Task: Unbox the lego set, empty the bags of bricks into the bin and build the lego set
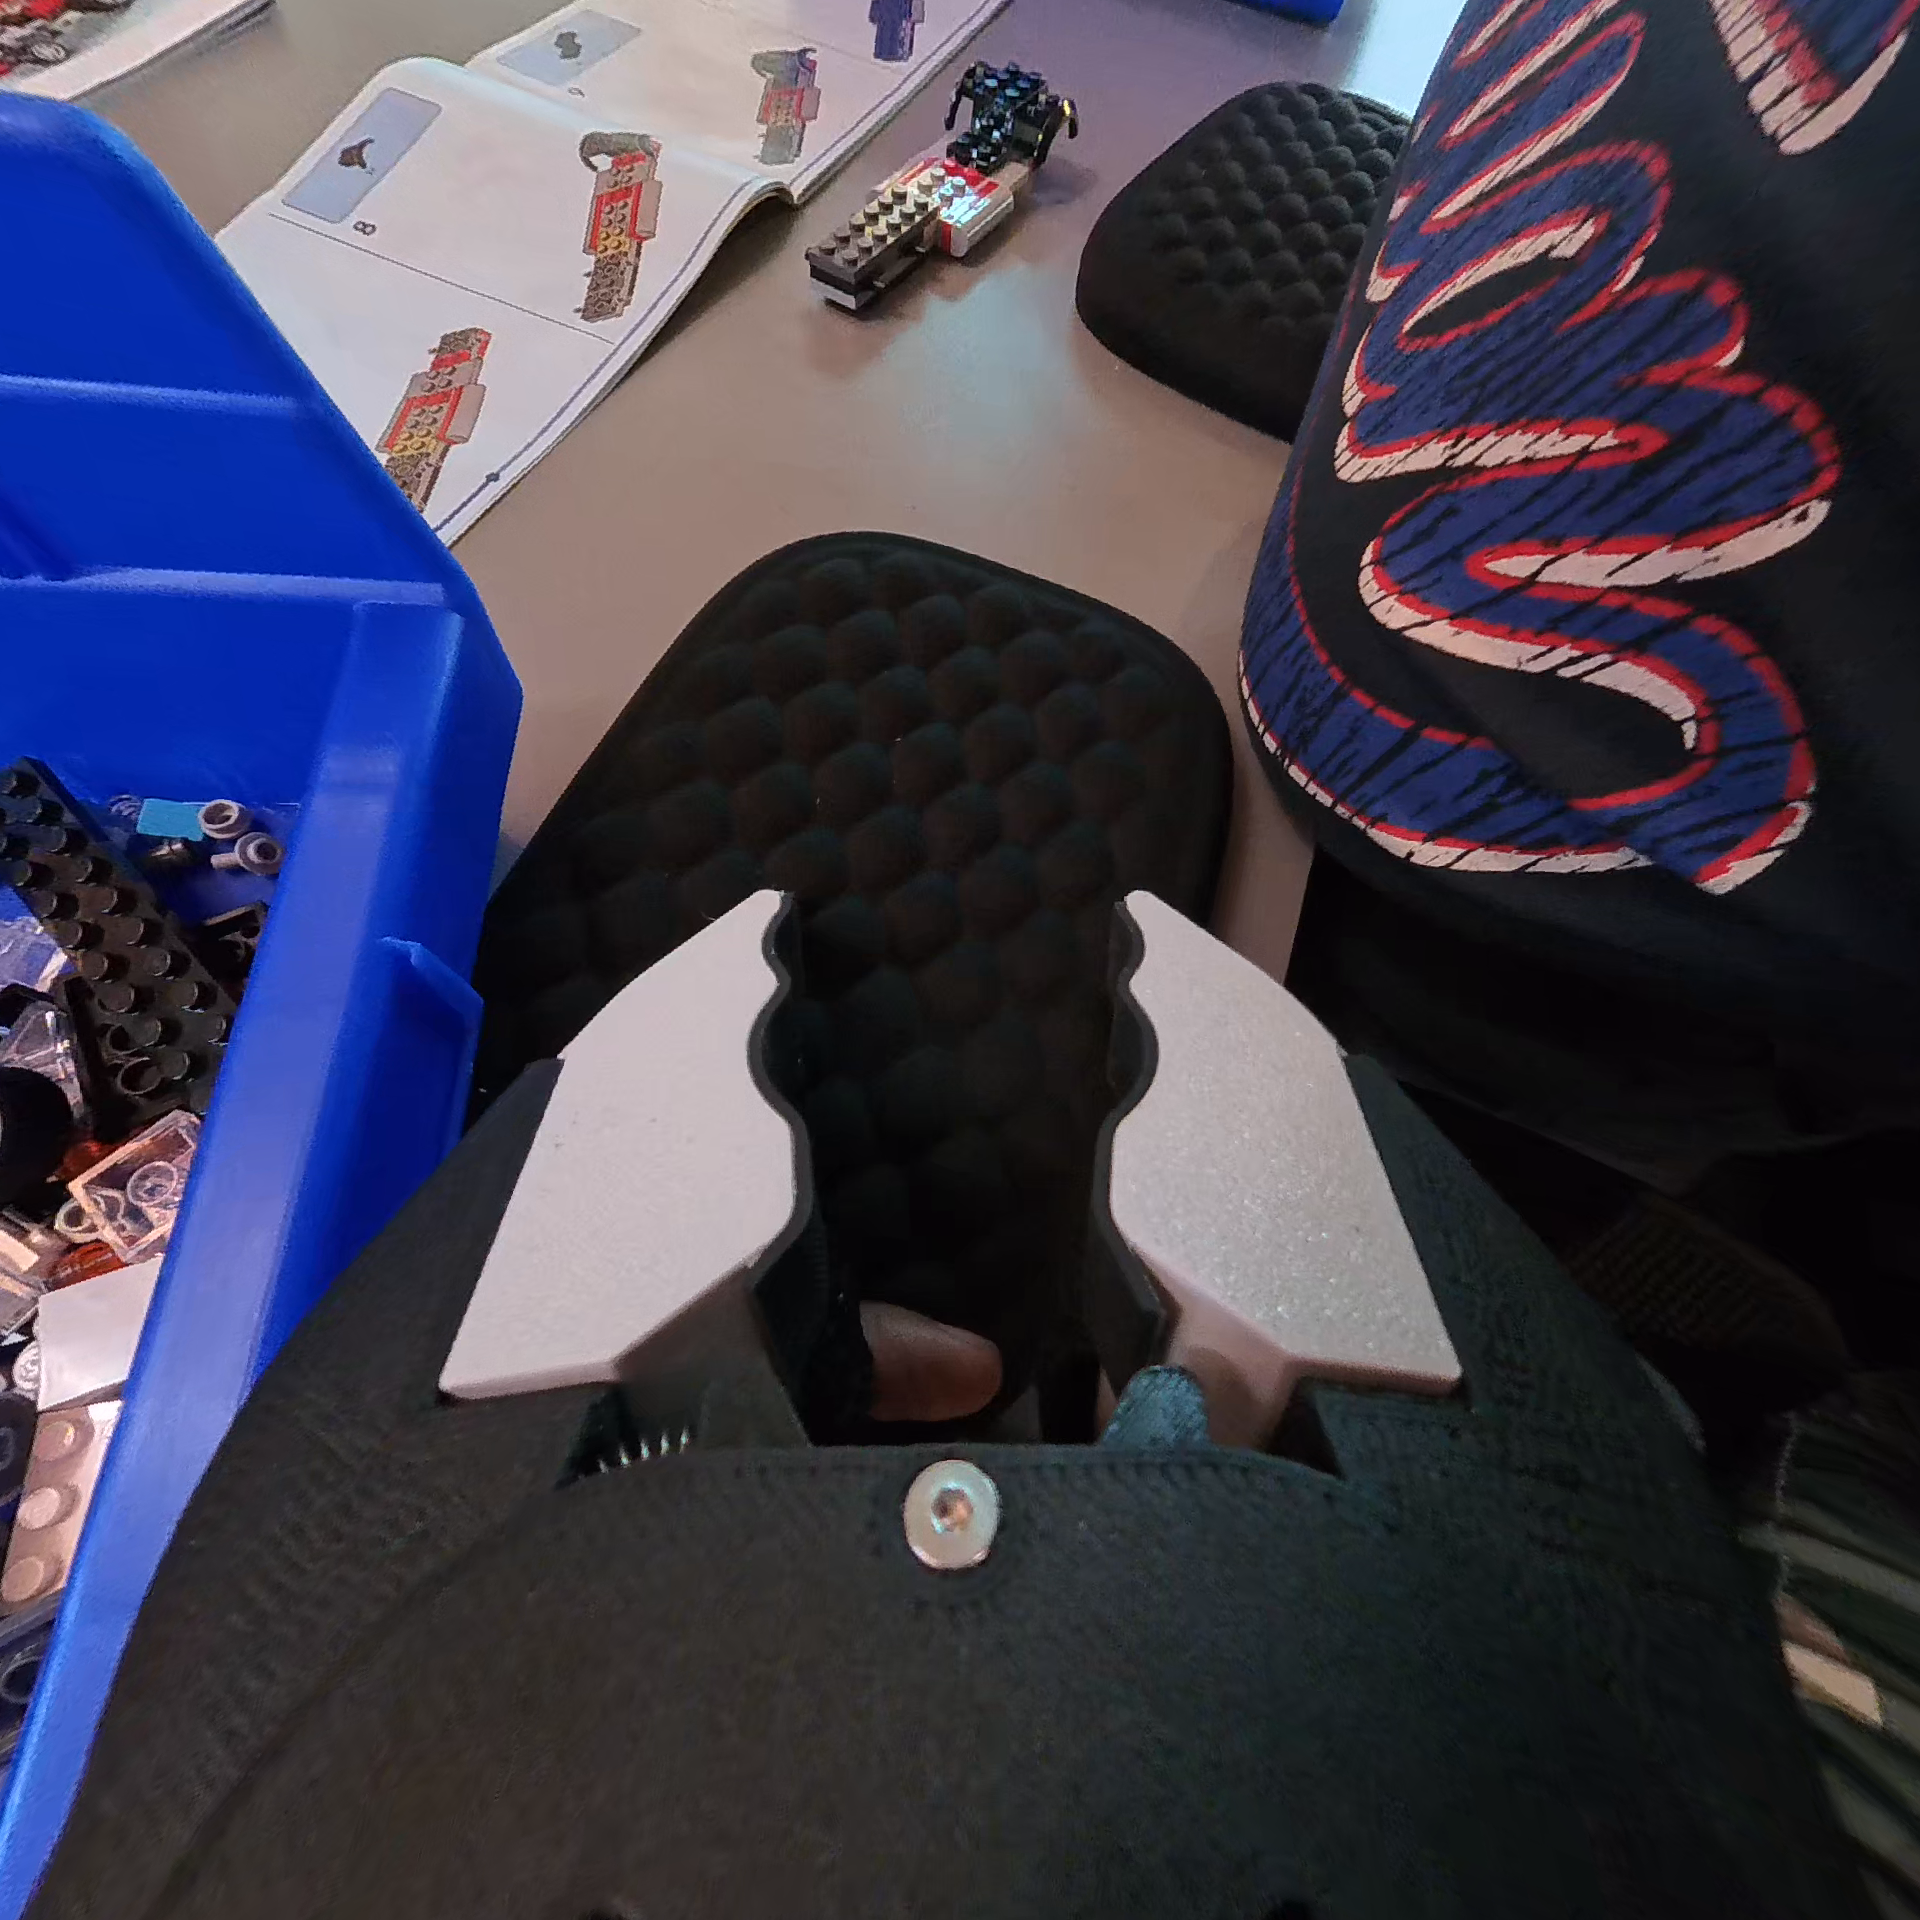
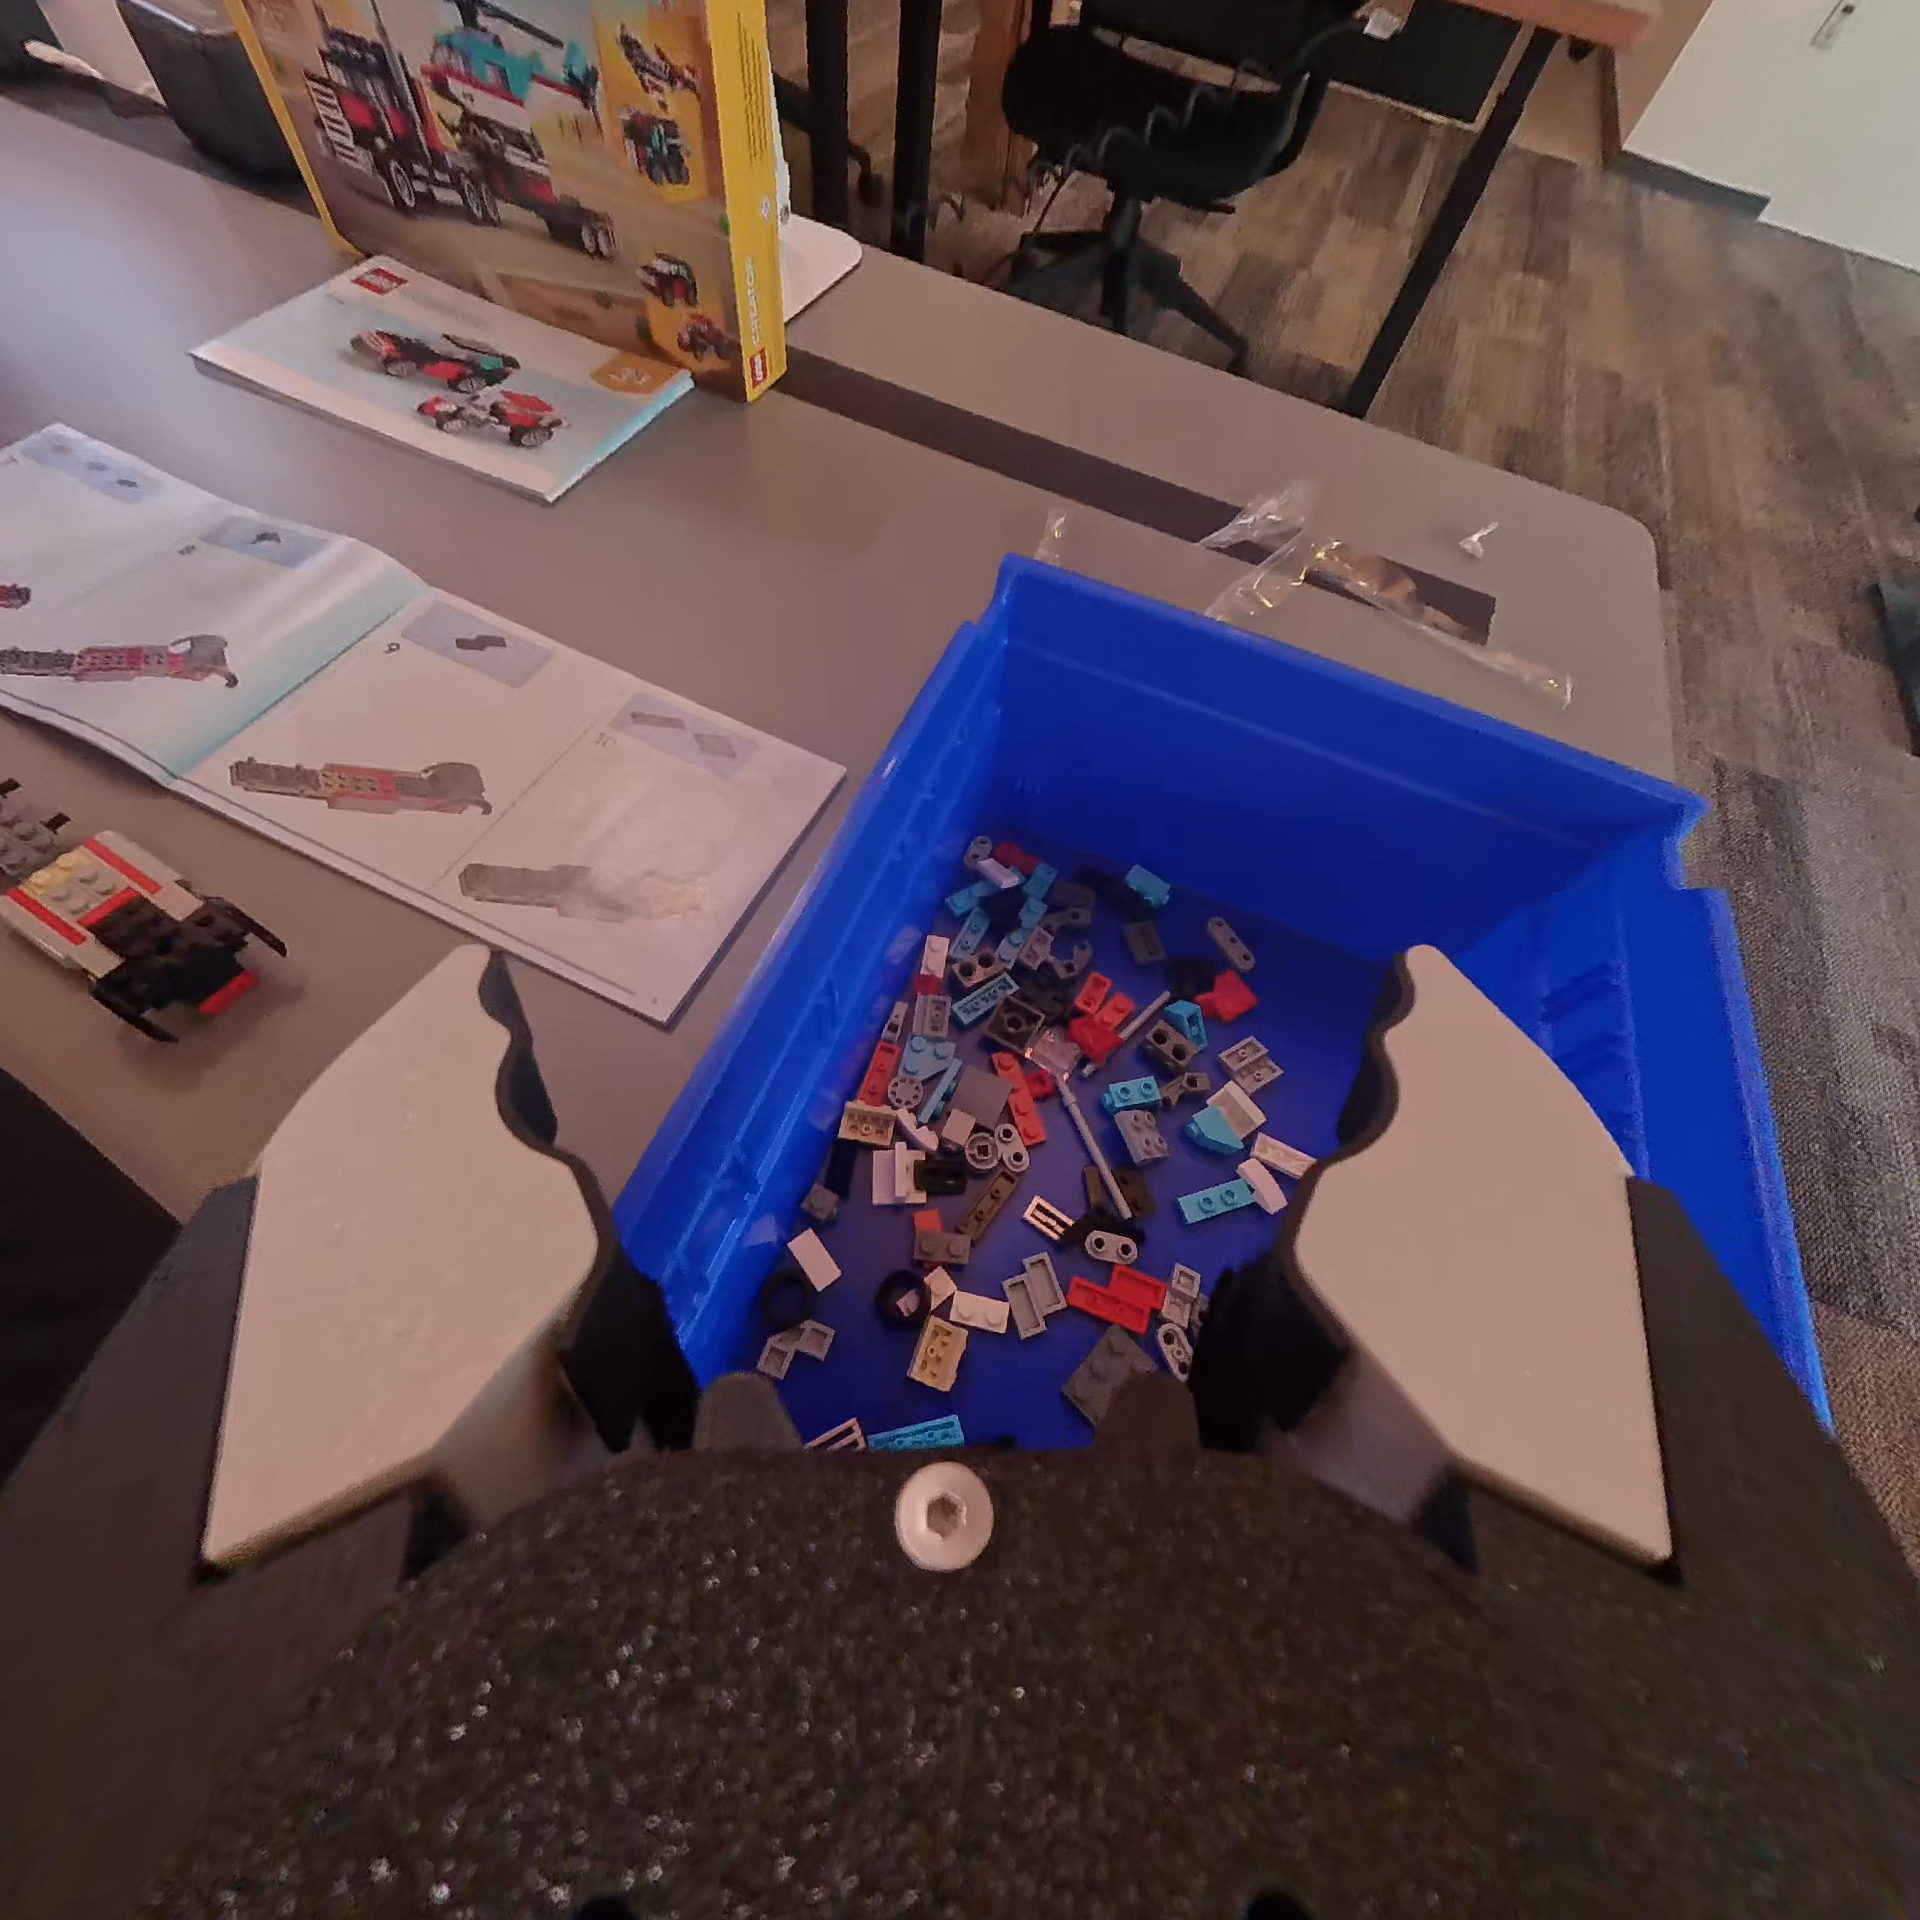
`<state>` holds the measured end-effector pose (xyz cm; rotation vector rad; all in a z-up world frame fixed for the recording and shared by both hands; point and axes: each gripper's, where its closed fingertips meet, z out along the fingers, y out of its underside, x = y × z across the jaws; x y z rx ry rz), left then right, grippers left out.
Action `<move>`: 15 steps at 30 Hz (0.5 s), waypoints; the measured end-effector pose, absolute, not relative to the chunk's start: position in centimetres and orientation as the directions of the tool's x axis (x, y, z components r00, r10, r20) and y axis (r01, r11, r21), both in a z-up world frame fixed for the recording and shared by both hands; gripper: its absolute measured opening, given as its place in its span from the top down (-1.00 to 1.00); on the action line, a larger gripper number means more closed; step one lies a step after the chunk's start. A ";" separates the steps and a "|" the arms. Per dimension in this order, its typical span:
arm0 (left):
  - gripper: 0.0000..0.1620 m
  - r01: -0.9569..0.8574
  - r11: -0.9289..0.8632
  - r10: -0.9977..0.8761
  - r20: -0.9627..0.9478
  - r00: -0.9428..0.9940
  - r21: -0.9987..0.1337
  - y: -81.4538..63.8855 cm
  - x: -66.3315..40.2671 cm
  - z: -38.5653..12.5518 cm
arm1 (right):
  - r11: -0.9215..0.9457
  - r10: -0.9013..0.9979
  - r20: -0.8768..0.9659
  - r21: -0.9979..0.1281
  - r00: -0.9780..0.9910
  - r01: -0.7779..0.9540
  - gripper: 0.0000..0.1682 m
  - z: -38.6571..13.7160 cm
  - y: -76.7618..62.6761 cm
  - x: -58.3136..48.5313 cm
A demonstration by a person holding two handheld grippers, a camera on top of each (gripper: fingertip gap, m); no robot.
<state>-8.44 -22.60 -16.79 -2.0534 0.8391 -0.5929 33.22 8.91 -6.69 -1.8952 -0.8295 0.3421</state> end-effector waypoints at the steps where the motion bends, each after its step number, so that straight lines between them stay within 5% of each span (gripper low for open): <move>1: 0.29 -0.347 -0.446 -0.734 0.114 0.670 -0.825 -22.6 -8.5 -16.8 | -0.271 0.677 0.119 -0.877 0.726 0.396 -0.76 -6.8 9.0 33.2; 8: 0.35 -0.328 -0.465 -0.704 0.120 0.700 -0.822 -22.2 -9.0 -16.7 | -0.253 0.677 0.107 -0.895 0.729 0.367 -0.70 -6.0 9.8 32.7; 15: 0.50 -0.160 -0.485 -0.365 0.033 0.930 -0.860 -17.6 -14.9 -10.1 | -0.174 0.750 0.116 -0.915 0.652 0.363 -0.68 -5.6 9.7 29.8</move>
